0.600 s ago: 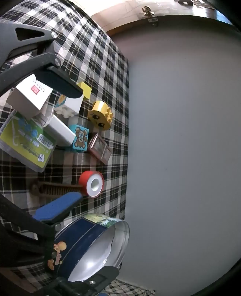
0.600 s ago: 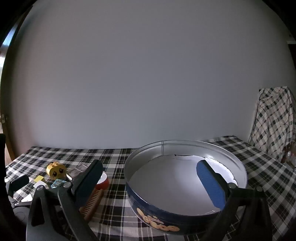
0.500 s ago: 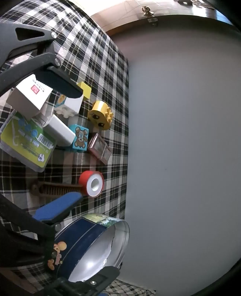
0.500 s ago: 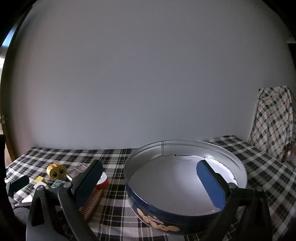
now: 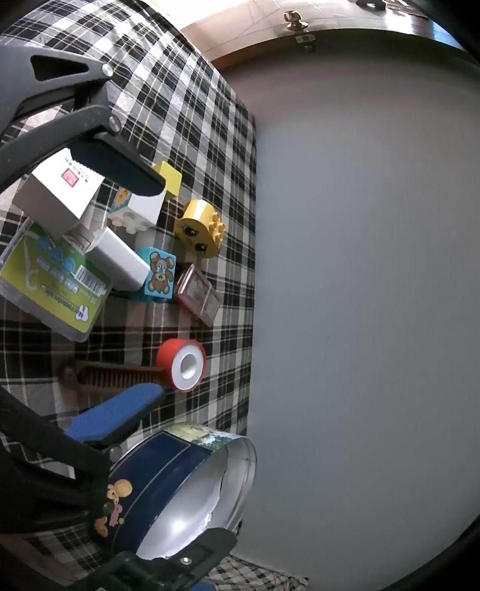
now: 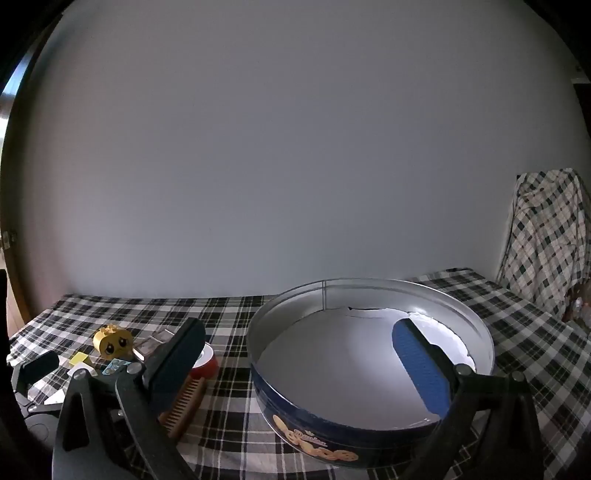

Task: Organize rigid objects

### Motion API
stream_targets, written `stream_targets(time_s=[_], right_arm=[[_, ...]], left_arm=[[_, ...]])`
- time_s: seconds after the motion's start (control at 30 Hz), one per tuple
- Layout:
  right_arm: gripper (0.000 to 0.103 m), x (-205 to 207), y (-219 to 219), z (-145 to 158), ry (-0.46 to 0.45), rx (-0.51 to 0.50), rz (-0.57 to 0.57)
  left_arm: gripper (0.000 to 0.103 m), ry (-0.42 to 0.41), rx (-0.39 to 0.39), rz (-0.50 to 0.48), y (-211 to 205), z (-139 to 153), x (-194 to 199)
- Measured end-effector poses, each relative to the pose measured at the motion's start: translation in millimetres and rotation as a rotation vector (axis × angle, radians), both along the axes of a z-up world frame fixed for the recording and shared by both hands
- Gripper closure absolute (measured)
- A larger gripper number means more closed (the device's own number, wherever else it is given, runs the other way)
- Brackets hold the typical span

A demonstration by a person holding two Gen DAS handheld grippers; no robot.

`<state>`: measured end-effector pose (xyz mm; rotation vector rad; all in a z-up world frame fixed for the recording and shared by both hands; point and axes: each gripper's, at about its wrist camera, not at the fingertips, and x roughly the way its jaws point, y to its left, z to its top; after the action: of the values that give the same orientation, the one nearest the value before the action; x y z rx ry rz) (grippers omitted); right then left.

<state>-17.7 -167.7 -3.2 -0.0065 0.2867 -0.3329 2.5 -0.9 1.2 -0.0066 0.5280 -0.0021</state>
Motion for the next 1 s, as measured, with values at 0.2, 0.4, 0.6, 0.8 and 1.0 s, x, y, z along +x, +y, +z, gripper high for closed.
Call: stream_targets(time_s=[0.2, 0.4, 0.6, 0.8, 1.0], right_arm=[[0.000, -0.6, -1.6, 0.6, 0.000, 0.010, -0.005], [0.000, -0.1, -2.2, -0.3, 0.008, 0.011, -0.011], [0.000, -0.1, -4.3, 1.2, 0.006, 0.019, -0.011], [0.000, -0.3, -5.0, 1.3, 0.006, 0.021, -0.010], [0.000, -0.1, -5.1, 1.0, 0.006, 0.023, -0.011]], left_arm=[[0.000, -0.002, -0.001, 0.001, 2.4, -0.2, -1.2], [0.000, -0.003, 0.000, -0.001, 1.8, 0.2, -0.7], [0.000, 0.001, 0.005, -0.002, -0.6, 2.0, 0.5], [0.000, 0.001, 0.003, 0.000, -1.8, 3.0, -0.9], [0.000, 0.001, 0.005, -0.003, -0.9, 2.5, -1.2]])
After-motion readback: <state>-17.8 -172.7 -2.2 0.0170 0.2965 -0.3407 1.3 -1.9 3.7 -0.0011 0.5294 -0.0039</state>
